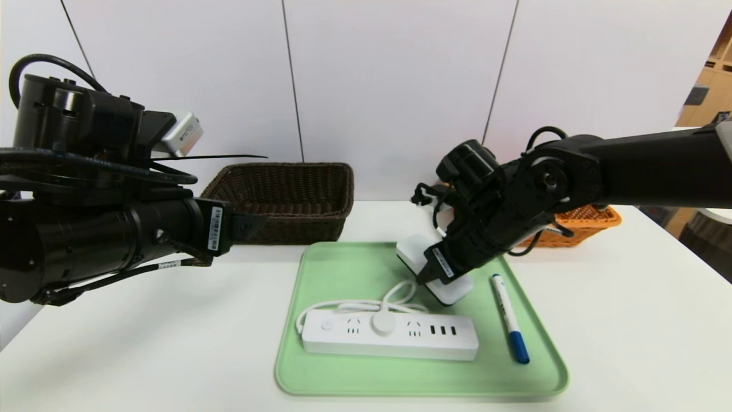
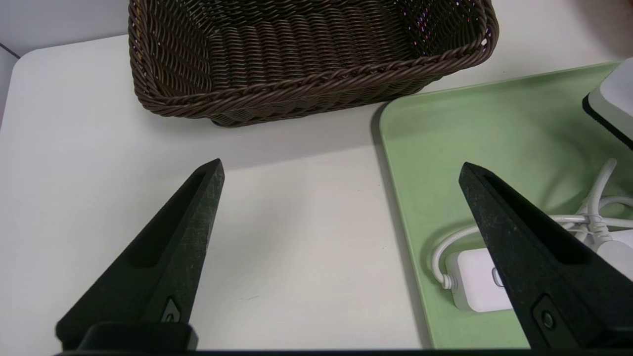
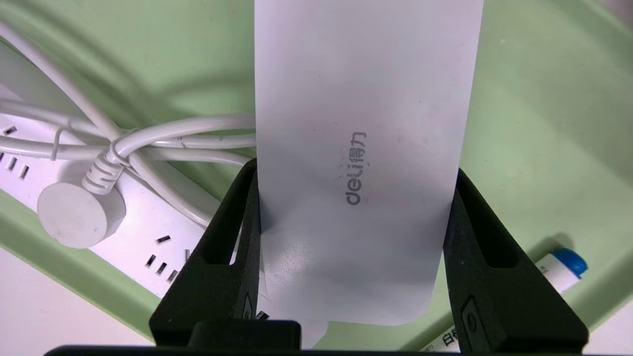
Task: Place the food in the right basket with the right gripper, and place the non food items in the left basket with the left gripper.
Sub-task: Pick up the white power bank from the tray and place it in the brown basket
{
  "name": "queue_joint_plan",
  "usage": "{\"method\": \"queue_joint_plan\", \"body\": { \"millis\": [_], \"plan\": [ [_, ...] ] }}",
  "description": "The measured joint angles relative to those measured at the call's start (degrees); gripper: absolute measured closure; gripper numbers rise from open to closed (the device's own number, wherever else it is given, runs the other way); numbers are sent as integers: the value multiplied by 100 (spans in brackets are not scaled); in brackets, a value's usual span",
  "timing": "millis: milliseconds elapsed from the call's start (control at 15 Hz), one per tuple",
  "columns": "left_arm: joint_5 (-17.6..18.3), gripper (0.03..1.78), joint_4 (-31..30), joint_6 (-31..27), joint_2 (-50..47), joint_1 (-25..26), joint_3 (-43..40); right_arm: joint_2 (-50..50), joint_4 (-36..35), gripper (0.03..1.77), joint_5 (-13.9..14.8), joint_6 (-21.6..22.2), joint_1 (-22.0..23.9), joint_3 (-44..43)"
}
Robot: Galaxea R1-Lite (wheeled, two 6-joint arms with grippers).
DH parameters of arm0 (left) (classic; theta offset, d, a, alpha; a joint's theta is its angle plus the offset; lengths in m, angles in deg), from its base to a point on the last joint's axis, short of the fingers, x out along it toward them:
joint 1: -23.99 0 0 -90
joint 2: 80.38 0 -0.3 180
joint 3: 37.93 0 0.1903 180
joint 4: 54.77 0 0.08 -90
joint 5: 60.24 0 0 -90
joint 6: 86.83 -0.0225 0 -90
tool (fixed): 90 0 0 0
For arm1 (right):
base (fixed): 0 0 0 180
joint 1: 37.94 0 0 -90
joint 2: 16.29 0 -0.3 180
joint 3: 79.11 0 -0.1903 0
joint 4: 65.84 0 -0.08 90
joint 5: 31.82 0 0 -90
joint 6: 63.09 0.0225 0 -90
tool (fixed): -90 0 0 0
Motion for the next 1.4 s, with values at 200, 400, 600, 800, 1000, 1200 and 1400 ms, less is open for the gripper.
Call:
{"method": "queue_joint_plan", "body": {
  "millis": [200,400,600,800,1000,1200,1400],
  "plan": [
    [1,12,0,2,0,0,-2,29,22,80,59,17,54,-295],
    [0,12,6,20,0,0,-40,61,39,80,310,41,39,-957],
    [9,12,9,79,11,0,-61,13,-118,80,419,72,-68,-1764],
    [9,12,9,74,77,0,-77,-191,-1369,80,523,101,-193,-1976],
    [11,12,9,74,144,0,-85,-530,-2905,80,614,102,-357,-1991],
    [0,12,17,72,184,-2,-134,-745,-3388,80,597,235,-542,-1996],
    [-52,12,15,79,210,-7,-165,-1075,-4412,80,645,277,-658,-1996]
  ]
}}
